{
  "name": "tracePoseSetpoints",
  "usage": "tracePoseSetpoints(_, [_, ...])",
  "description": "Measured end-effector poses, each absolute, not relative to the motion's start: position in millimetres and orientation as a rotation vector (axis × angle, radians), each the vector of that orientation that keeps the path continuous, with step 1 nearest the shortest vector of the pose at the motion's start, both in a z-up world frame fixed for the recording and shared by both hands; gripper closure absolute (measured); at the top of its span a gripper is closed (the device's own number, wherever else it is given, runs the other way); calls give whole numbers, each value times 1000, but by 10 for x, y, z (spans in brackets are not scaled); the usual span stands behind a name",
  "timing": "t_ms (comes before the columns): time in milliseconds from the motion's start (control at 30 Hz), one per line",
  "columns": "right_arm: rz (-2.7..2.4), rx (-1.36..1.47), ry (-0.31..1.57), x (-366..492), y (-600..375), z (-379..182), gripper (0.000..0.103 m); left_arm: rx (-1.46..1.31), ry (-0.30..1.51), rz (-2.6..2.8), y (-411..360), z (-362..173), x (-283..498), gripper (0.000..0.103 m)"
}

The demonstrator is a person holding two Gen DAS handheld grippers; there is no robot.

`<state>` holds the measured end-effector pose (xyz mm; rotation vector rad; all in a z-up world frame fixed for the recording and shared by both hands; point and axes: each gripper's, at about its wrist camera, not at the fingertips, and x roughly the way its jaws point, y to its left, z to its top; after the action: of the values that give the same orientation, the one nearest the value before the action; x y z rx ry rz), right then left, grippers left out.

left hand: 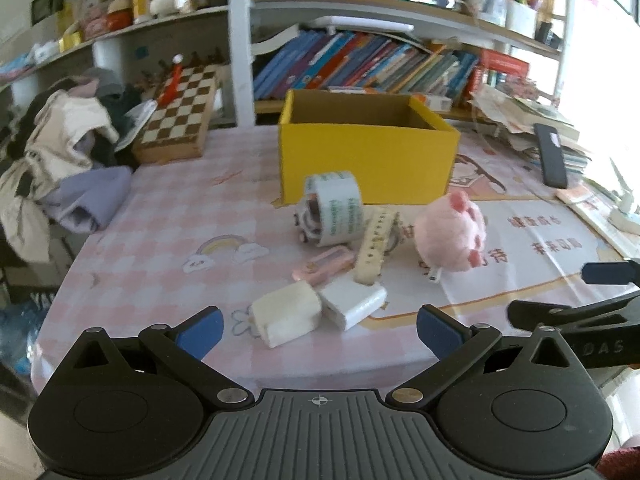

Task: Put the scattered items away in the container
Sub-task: 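Move both tools toward the items on the table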

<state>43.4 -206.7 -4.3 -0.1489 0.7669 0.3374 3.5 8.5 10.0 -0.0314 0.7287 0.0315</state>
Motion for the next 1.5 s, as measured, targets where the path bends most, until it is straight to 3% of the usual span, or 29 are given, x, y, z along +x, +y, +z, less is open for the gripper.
tracePoseSetpoints(1500, [351,-117,788,924,-2070,-85,0,31,806,-14,202,7,375,0])
